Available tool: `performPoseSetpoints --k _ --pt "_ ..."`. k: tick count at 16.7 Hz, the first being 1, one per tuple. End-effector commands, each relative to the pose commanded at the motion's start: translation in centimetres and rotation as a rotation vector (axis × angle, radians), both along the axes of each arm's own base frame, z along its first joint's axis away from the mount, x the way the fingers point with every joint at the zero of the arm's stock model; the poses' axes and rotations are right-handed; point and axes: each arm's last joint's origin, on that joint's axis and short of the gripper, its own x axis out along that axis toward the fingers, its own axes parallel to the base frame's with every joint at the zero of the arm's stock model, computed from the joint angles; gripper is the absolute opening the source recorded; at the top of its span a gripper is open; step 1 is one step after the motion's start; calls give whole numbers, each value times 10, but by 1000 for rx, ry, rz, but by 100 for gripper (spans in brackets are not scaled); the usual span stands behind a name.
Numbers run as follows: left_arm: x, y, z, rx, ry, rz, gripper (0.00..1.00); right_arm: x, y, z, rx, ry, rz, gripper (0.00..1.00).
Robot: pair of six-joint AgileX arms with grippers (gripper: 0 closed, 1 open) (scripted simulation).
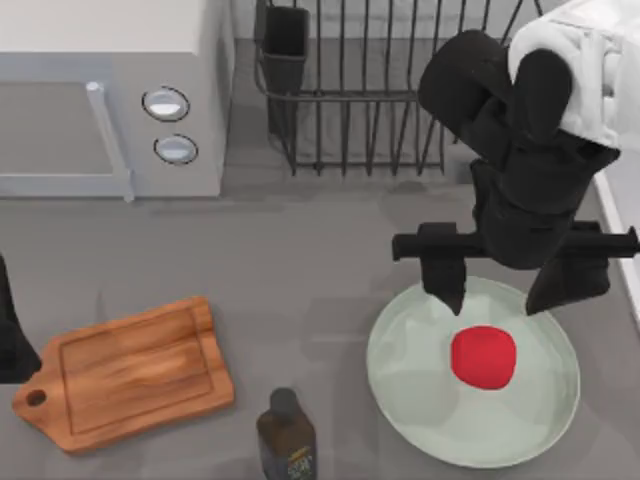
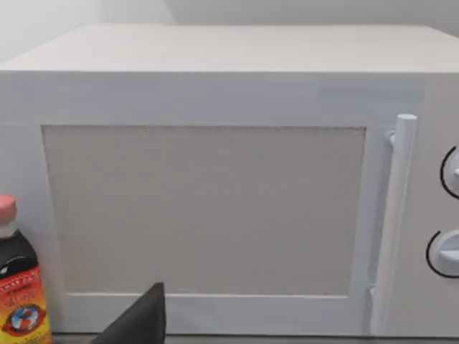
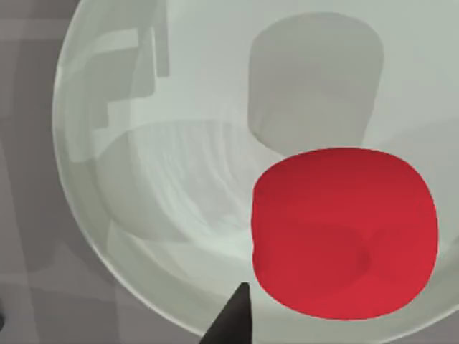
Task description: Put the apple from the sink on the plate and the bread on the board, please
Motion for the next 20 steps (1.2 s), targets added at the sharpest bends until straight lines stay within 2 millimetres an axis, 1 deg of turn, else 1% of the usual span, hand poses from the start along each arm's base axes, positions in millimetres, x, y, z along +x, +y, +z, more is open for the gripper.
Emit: performPoseSetpoints --k 2,3,13,16,18,20 --pt "0 0 0 0 0 0 100 0 0 0 0 0 0 98" --pt "0 0 0 0 0 0 100 0 0 0 0 0 0 100" --pt "0 0 0 0 0 0 100 0 -2 1 5 -7 -1 100" --pt "0 0 0 0 0 0 100 -5 -20 6 45 -68 0 100" --pt "0 0 0 0 0 0 100 -14 -40 13 90 -149 0 100" --pt "0 0 0 0 0 0 100 -29 -66 22 143 -266 1 100"
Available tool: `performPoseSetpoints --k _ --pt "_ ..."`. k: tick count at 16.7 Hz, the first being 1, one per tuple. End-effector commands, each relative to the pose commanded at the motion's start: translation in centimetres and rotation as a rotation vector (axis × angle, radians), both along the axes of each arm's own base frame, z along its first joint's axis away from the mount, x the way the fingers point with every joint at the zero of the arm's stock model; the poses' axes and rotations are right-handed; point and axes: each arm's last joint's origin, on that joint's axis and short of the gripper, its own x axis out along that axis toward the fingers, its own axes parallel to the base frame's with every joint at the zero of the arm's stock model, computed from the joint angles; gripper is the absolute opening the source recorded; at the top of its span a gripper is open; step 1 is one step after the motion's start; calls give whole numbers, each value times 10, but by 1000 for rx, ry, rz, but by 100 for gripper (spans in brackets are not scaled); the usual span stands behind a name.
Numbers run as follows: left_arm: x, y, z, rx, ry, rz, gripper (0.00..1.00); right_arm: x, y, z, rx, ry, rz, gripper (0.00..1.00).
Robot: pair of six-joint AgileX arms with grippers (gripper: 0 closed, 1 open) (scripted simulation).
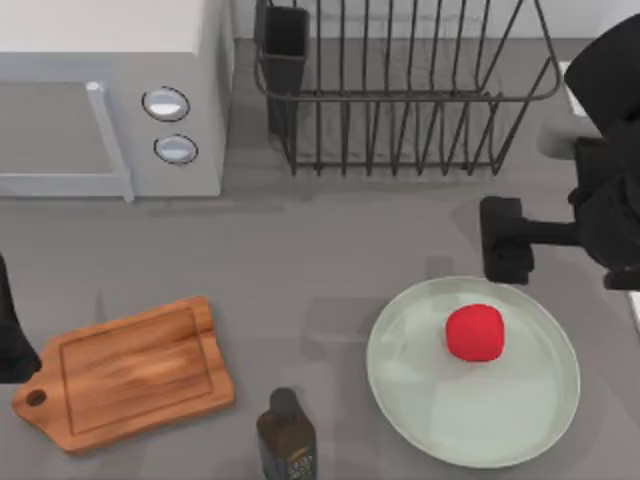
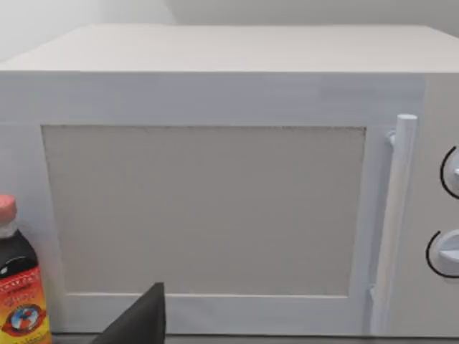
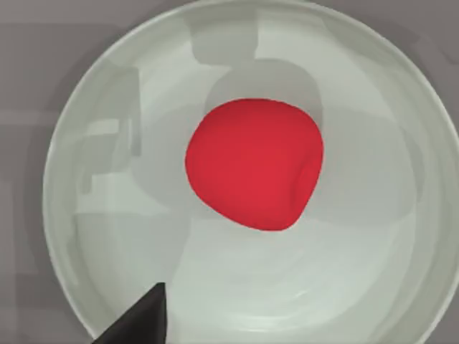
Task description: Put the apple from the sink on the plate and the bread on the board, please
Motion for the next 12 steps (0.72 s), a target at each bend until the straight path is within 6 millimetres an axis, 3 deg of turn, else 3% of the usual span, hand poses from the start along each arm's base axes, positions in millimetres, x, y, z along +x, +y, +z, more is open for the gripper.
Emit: performPoseSetpoints --k 3,6,9,12 --pt "0 0 0 0 0 0 100 -36 -43 11 77 -247 -6 100" --pt "0 0 0 0 0 0 100 -79 -81 5 116 -548 -21 100" --pt "0 0 0 0 0 0 100 -113 -106 -20 93 -843 -44 100" --pt "0 0 0 0 0 0 100 -130 -121 -54 19 -1077 -70 100"
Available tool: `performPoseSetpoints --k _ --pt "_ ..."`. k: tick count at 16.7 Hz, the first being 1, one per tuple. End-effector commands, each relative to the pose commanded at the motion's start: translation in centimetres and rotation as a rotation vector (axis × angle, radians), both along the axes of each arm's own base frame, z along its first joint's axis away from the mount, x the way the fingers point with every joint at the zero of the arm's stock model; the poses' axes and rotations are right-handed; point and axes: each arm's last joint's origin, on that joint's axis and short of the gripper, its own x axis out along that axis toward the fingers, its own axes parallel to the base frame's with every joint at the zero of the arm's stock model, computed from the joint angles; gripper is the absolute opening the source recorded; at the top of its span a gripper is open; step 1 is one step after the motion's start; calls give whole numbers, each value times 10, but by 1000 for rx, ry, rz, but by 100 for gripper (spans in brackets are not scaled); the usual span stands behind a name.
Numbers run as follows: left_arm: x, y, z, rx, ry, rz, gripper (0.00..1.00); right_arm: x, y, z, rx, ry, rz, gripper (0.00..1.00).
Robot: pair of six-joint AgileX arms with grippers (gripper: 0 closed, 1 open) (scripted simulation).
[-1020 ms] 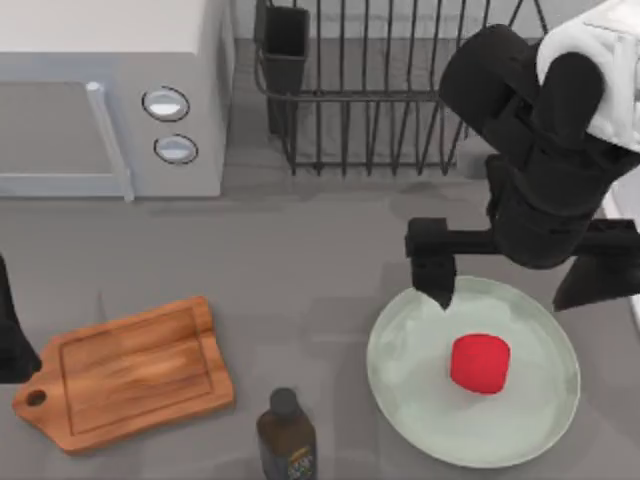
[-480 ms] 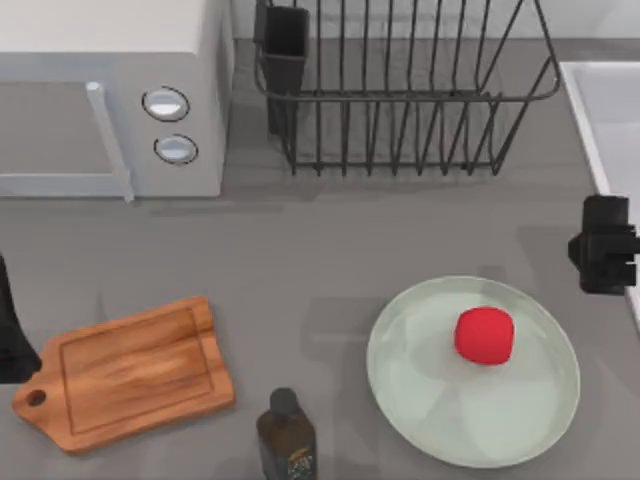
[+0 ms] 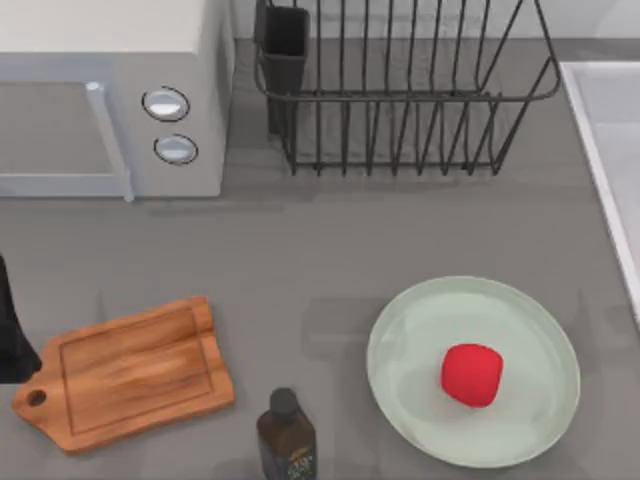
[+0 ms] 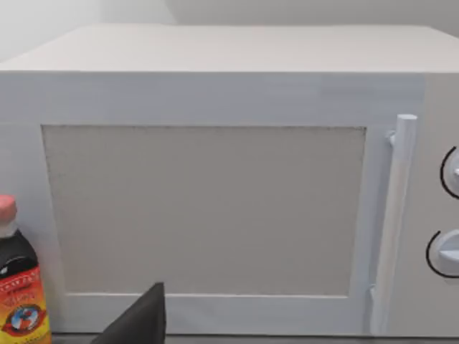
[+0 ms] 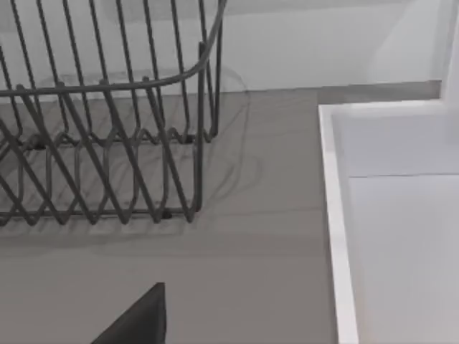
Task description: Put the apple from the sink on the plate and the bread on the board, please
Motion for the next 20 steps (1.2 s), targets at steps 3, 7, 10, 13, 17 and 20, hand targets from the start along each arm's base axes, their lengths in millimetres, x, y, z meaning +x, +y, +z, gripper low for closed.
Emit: performPoseSetpoints --k 3,7,10,13,17,20 --pt "0 0 0 0 0 0 100 -4 -8 -27 -62 -152 -62 100" --pt "0 0 0 0 0 0 100 -5 -12 -38 -98 -223 -96 100" --pt "0 0 0 0 0 0 100 -5 -12 -38 -98 -223 -96 100" --pt "0 0 1 9 9 2 100 -5 -12 -38 -98 -223 -96 100" --pt "4 4 16 130 145 24 100 -5 -12 -38 -98 -223 -96 100" --pt "17 10 33 292 347 21 100 -5 -12 -38 -98 -223 -96 100"
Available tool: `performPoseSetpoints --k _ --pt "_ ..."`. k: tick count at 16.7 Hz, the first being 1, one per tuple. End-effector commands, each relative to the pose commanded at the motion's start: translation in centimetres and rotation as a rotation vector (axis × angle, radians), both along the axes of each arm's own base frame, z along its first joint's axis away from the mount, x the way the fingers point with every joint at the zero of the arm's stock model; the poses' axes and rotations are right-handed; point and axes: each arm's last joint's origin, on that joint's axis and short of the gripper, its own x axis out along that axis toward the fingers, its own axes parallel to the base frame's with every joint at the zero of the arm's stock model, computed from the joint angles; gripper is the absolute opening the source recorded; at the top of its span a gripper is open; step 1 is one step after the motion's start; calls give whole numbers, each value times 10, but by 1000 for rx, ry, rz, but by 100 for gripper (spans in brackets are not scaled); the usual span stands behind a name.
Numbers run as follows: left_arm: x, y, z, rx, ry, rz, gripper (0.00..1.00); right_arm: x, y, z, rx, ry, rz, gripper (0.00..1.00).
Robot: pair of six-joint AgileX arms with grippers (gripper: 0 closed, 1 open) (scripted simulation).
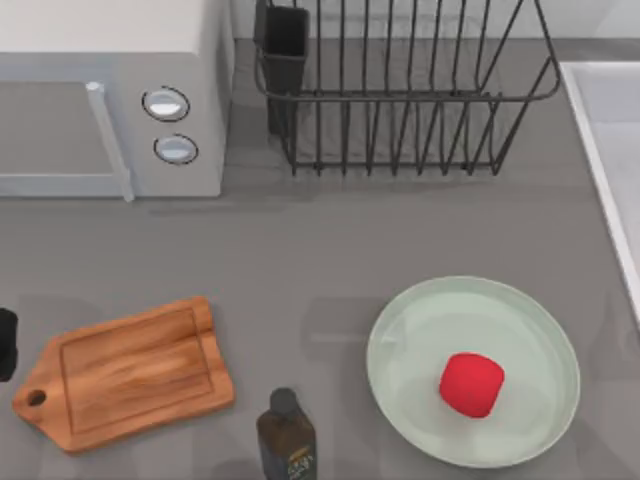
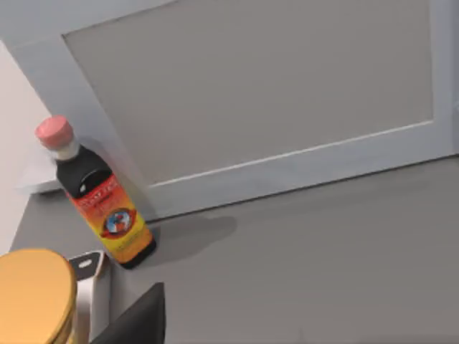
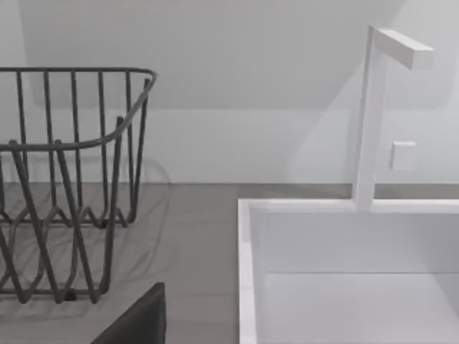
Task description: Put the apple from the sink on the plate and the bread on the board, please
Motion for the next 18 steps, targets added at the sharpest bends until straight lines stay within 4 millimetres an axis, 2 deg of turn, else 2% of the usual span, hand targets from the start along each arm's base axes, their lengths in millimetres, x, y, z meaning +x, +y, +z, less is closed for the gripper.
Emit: performPoseSetpoints --k 5,8,13,18 --pt "45 18 19 244 447 -98 100 0 0 0 0 0 0 100" --pt "78 34 20 343 696 -220 100 0 0 0 0 0 0 100" --pt "127 65 3 406 1019 -468 100 0 0 0 0 0 0 100" --pt "154 86 -18 397 1180 -654 100 0 0 0 0 0 0 100"
